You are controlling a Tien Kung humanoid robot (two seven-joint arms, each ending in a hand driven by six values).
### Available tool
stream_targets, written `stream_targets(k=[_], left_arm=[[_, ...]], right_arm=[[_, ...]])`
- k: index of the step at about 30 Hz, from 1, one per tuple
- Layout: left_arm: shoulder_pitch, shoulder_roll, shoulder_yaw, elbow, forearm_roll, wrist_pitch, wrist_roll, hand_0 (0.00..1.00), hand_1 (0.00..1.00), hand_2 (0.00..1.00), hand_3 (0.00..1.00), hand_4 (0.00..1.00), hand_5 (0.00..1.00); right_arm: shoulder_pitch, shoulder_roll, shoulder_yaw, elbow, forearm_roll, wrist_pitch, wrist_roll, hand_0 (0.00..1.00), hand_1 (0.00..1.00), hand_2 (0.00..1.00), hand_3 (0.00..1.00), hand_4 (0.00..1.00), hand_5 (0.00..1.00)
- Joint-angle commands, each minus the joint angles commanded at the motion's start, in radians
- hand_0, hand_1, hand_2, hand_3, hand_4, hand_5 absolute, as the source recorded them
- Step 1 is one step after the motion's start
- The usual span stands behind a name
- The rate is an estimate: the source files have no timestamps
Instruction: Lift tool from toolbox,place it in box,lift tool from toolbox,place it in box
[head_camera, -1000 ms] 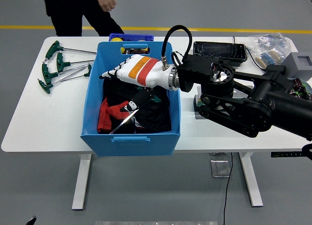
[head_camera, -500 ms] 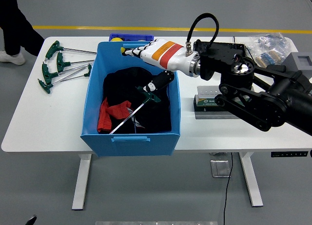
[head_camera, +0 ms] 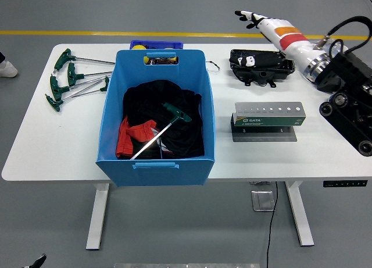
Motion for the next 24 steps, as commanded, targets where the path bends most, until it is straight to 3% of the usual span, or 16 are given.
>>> stream_targets(k=[9, 10, 13, 15, 16, 21, 22, 24], left_arm=[[0.005, -0.005, 0.012, -0.002, -0.009, -0.021, 0.004, 0.681, 0.624, 0.673, 0.657, 0.694, 0.57], [0.005, -0.006, 0.014, -0.002, -0.011, -0.022, 0.004, 0.681, 0.638, 0.689, 0.658, 0.694, 0.569], [0.008, -0.008, 0.015, -0.002, -0.013, -0.025, 0.005, 0.681, 0.638, 0.689, 0.658, 0.694, 0.569], [0.009, -0.01, 0.015, -0.002, -0.014, -0.027, 0.005, 0.681, 0.638, 0.689, 0.658, 0.694, 0.569], [0.01, -0.01, 0.016, -0.002, -0.016, -0.028, 0.004, 0.682, 0.647, 0.692, 0.661, 0.694, 0.571], [0.011, -0.014, 0.016, -0.001, -0.019, -0.031, 0.001, 0.682, 0.647, 0.692, 0.661, 0.694, 0.571], [0.011, -0.014, 0.016, -0.001, -0.02, -0.032, 0.001, 0.682, 0.657, 0.705, 0.665, 0.694, 0.575], [0.01, -0.016, 0.016, -0.001, -0.02, -0.035, 0.001, 0.682, 0.657, 0.705, 0.665, 0.694, 0.575]], right_arm=[[-0.202, -0.051, 0.17, 0.084, 0.294, 0.045, 0.079, 0.813, 0.792, 0.856, 0.898, 0.982, 0.634], [-0.227, -0.052, 0.187, 0.097, 0.327, 0.052, 0.084, 0.813, 0.787, 0.849, 0.884, 0.998, 0.711], [-0.307, -0.054, 0.242, 0.145, 0.426, 0.07, 0.094, 0.813, 0.787, 0.849, 0.884, 0.998, 0.711], [-0.365, -0.052, 0.277, 0.179, 0.492, 0.087, 0.096, 0.813, 0.787, 0.849, 0.884, 0.998, 0.711], [-0.396, -0.05, 0.299, 0.2, 0.519, 0.099, 0.095, 0.817, 0.783, 0.845, 0.884, 0.998, 0.798], [-0.559, -0.028, 0.398, 0.286, 0.577, 0.129, 0.088, 0.817, 0.783, 0.845, 0.884, 0.998, 0.798], [-0.586, -0.022, 0.413, 0.297, 0.578, 0.131, 0.087, 0.809, 0.786, 0.847, 0.888, 0.998, 0.852], [-0.647, -0.002, 0.45, 0.327, 0.584, 0.139, 0.082, 0.809, 0.786, 0.847, 0.888, 0.998, 0.852]])
